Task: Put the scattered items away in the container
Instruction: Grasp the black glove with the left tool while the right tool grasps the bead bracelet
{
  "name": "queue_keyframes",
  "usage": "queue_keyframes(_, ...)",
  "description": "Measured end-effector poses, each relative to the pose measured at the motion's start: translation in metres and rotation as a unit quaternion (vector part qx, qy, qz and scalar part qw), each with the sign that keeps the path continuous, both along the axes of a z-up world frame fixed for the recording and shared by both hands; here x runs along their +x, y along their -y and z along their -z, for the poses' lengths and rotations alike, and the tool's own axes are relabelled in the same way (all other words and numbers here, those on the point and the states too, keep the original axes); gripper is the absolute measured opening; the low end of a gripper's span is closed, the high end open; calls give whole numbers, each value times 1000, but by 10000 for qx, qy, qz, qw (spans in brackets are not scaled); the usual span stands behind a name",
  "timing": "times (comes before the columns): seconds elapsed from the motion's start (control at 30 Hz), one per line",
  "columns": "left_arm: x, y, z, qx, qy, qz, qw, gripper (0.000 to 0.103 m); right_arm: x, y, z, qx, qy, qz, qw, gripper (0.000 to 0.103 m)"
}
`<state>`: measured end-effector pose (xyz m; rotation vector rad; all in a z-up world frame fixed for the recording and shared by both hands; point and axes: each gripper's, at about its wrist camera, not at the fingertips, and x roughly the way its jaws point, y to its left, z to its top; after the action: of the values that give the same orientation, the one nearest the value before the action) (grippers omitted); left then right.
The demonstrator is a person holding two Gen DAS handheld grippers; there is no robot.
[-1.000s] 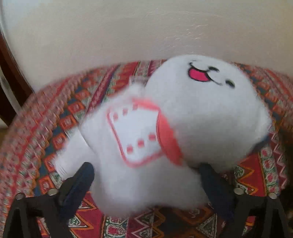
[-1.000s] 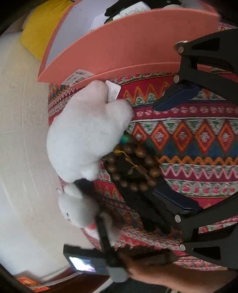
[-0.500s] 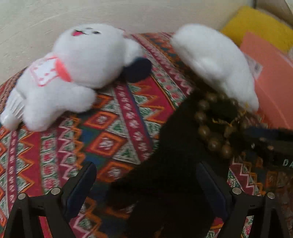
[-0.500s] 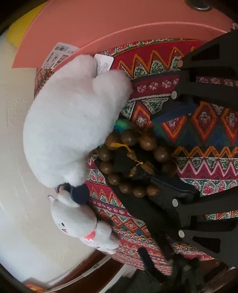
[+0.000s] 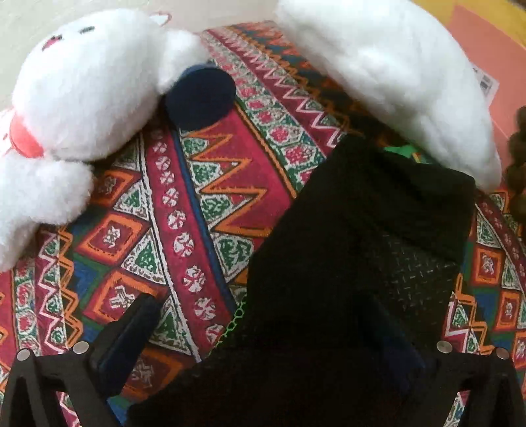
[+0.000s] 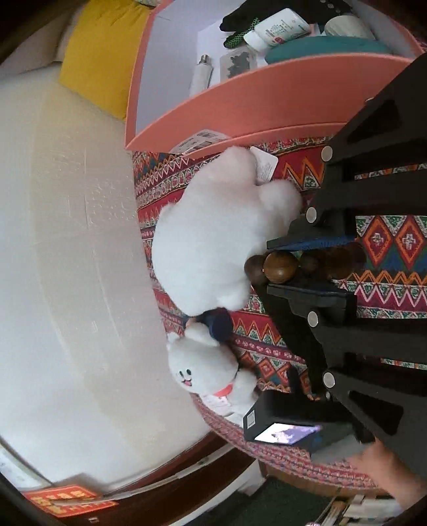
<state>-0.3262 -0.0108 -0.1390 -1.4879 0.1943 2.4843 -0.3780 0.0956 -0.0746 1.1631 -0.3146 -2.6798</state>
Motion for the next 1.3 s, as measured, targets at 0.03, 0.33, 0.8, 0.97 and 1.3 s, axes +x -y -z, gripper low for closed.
queue_keyframes(0.03,0,0,-1,47,67,15,10000,98,0,-2,1,-40,48,9,10000,19)
queue_keyframes(0.33,46,1,-41,196,-54,-311,9993,12,4,-12,4,-353,334,20,9988,19)
queue_keyframes(0.8,145,52,-138,760,-1220,-1057,9839,12,64,18,-51,-274,-347,-529,9976,20)
queue_keyframes(0.97,175,50,-185,920,-1663,-1015,9765,12,100,23,-92,-178,-926,-677,9932,20)
queue_keyframes(1.3,183,-30,-260,1113,-2205,-266,9687,13,154,-38,-157,156,-1906,-65,9815,20)
